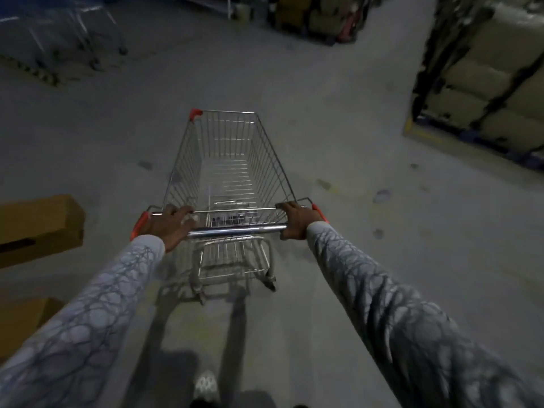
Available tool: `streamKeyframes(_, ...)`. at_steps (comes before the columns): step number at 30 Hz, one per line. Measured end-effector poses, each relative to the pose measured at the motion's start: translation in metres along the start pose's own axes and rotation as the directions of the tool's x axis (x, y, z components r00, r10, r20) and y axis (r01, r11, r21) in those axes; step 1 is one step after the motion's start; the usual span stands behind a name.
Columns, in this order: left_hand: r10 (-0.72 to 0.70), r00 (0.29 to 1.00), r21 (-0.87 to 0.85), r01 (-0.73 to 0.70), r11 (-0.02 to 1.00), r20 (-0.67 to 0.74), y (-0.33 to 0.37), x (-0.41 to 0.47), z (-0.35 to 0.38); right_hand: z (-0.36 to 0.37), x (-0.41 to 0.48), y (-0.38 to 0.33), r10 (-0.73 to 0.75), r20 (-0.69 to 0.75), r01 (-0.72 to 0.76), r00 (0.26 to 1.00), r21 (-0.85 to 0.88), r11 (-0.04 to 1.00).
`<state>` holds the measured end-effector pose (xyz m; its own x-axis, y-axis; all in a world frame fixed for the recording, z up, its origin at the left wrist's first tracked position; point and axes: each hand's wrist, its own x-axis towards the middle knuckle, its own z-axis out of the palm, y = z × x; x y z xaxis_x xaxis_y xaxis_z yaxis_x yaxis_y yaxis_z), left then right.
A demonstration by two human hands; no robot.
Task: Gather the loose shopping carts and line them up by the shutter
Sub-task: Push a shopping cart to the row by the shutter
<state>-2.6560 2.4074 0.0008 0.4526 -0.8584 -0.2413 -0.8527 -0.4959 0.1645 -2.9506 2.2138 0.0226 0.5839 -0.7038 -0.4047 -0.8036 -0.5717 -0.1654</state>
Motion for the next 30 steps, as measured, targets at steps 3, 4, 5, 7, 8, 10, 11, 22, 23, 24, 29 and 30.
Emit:
streamKeyframes(3,0.003,0.999,0.103,0.001,0.995,-0.032,-0.051,0.083,-0.019,-0.016,0.064,-0.04,0.011,-0.07,-0.009,0.998,0.019,1.0)
streamKeyframes(4,-0.01,0.999,0.116,0.014,0.993,-0.032,-0.066,0.111,-0.028,-0.023,0.091,-0.053,0.008,-0.096,-0.006,0.995,0.02,1.0)
streamKeyframes(5,-0.022,1.0,0.116,0.024,0.993,-0.019,-0.079,0.136,-0.038,-0.032,0.117,-0.066,-0.003,-0.11,0.005,0.994,0.016,1.0)
streamKeyframes(7,0.028,0.999,0.134,-0.022,0.991,-0.045,-0.107,0.184,-0.049,-0.047,0.168,-0.088,-0.004,-0.133,0.005,0.991,0.009,1.0)
streamKeyframes(8,0.029,0.998,0.133,-0.021,0.991,-0.057,-0.118,0.207,-0.057,-0.056,0.195,-0.098,0.004,-0.153,-0.002,0.988,0.015,1.0)
streamKeyframes(10,0.014,0.995,0.121,-0.001,0.993,-0.102,-0.138,0.257,-0.077,-0.077,0.251,-0.116,-0.012,-0.185,0.012,0.983,-0.001,1.0)
streamKeyframes(11,0.047,0.992,0.148,-0.03,0.989,-0.115,-0.15,0.285,-0.083,-0.087,0.28,-0.122,-0.031,-0.198,0.028,0.98,-0.016,0.999)
streamKeyframes(22,0.254,0.884,0.238,-0.169,0.957,-0.393,-0.263,0.628,-0.154,-0.209,0.639,-0.183,-0.18,-0.364,0.146,0.914,-0.119,0.982)
streamKeyframes(23,0.268,0.868,0.283,-0.156,0.946,-0.418,-0.279,0.661,-0.162,-0.219,0.672,-0.19,-0.178,-0.399,0.143,0.899,-0.116,0.983)
streamKeyframes(24,0.26,0.861,0.313,-0.126,0.942,-0.437,-0.292,0.689,-0.172,-0.228,0.703,-0.197,-0.183,-0.433,0.146,0.883,-0.116,0.982)
streamKeyframes(29,0.179,0.85,0.309,-0.021,0.951,-0.495,-0.343,0.821,-0.211,-0.275,0.827,-0.228,-0.225,-0.494,0.176,0.84,-0.144,0.974)
streamKeyframes(30,0.169,0.85,0.307,-0.01,0.952,-0.498,-0.349,0.842,-0.219,-0.284,0.846,-0.233,-0.225,-0.49,0.174,0.842,-0.147,0.974)
